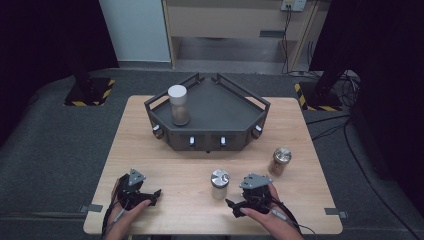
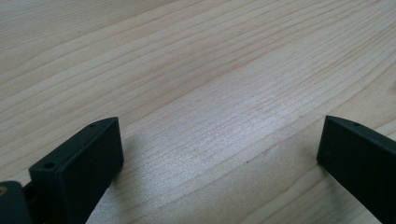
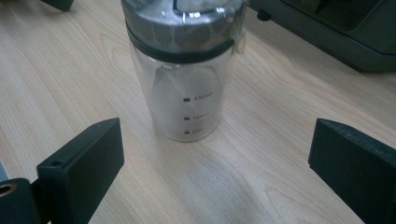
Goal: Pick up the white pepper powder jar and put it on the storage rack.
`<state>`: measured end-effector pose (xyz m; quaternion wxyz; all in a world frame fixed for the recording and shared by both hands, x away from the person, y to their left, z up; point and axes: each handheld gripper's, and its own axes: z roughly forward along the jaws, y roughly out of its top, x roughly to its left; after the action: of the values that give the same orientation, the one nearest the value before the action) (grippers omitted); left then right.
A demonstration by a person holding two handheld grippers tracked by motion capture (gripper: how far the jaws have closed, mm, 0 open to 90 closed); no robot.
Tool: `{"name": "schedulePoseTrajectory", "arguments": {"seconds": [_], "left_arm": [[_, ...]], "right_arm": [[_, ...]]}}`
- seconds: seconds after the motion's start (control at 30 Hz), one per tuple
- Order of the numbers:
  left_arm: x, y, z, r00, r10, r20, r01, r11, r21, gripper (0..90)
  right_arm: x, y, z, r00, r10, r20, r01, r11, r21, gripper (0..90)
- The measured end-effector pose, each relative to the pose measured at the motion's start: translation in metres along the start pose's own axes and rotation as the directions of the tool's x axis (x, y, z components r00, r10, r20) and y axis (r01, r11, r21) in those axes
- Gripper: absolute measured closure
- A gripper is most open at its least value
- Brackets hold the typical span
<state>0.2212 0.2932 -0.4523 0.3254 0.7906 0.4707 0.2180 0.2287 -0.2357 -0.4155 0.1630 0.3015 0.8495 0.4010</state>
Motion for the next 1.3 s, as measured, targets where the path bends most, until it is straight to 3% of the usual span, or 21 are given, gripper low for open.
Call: {"name": "schedulePoseTrajectory", "arguments": {"seconds": [0.33, 0.63, 0.83, 1.3], "left_arm": [[0.001, 0.000, 0.000, 1.0000, 0.003, 0.004, -0.003, 1.0000, 0.000, 0.0], [0.001, 0.000, 0.000, 1.0000, 0.004, 0.005, -0.004, 1.0000, 0.001, 0.0], [0.001, 0.000, 0.000, 1.0000, 0.004, 0.005, -0.004, 1.0000, 0.001, 0.0], [0.002, 0.000, 0.000, 1.0000, 0.005, 0.006, -0.005, 1.0000, 0.000, 0.0]], "right_arm": [[0.003, 0.010, -0.001, 0.9998, -0.015, -0.013, 0.015, 1.000, 0.004, 3.4], [0.006, 0.018, 0.016, 0.9997, -0.008, -0.025, 0.008, 1.000, 0.018, 3.6], [0.009, 0.026, 0.025, 0.9991, -0.032, -0.027, 0.033, 0.999, 0.026, 3.7], [0.011, 0.034, 0.047, 0.9987, -0.040, -0.032, 0.042, 0.997, 0.061, 7.4]]}}
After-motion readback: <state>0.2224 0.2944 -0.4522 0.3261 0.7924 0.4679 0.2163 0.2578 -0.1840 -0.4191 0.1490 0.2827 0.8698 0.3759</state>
